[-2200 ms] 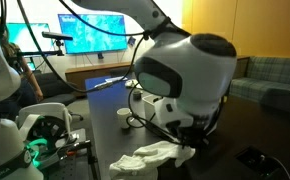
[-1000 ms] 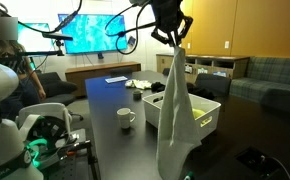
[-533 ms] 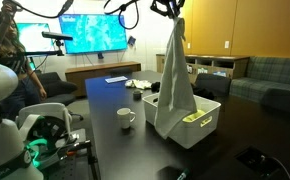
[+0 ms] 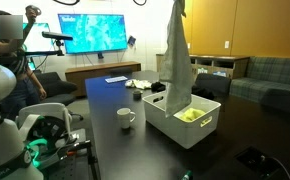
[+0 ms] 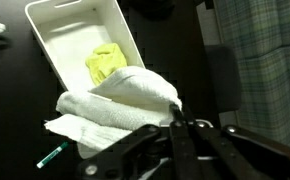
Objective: Put the towels in the basket and the tape and marker in the mug
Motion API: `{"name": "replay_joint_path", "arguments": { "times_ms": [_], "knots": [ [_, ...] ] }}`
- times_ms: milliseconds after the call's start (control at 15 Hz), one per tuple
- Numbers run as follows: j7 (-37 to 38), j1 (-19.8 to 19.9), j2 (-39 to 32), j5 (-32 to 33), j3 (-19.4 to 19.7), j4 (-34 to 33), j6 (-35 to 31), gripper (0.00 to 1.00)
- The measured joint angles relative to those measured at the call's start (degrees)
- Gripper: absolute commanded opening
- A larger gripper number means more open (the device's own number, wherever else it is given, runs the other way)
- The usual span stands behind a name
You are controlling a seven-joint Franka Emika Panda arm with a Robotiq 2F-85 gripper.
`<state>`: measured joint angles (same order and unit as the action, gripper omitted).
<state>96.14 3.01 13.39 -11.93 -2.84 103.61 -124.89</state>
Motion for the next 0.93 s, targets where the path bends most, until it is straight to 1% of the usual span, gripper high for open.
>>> {"name": "replay_joint_path", "arguments": {
  "times_ms": [400, 533, 667, 733, 800, 867, 933],
  "knots": [
    [-7.7, -3.6, -11.5, 0.3, -0.8, -15.4, 4.6, 0.01],
    [-10.7, -4.6, -15.6, 0.3, -0.9, -19.7, 5.9, 0.01],
    [-11.6, -6.2, -19.2, 0.5, -1.6, -23.1, 7.8, 0.01],
    [-11.6, -7.3, -20.7, 0.7, -2.0, -24.8, 9.1, 0.28],
    [-11.6, -8.5, -22.4, 1.5, -2.5, -26.3, 10.5, 0.29],
    [-11.6, -9.8, -24.2, 2.5, -3.0, -27.6, 11.8, 0.34],
    [-11.7, -10.9, -26.0, 2.9, -3.3, -28.8, 13.2, 0.42]
  ]
}}
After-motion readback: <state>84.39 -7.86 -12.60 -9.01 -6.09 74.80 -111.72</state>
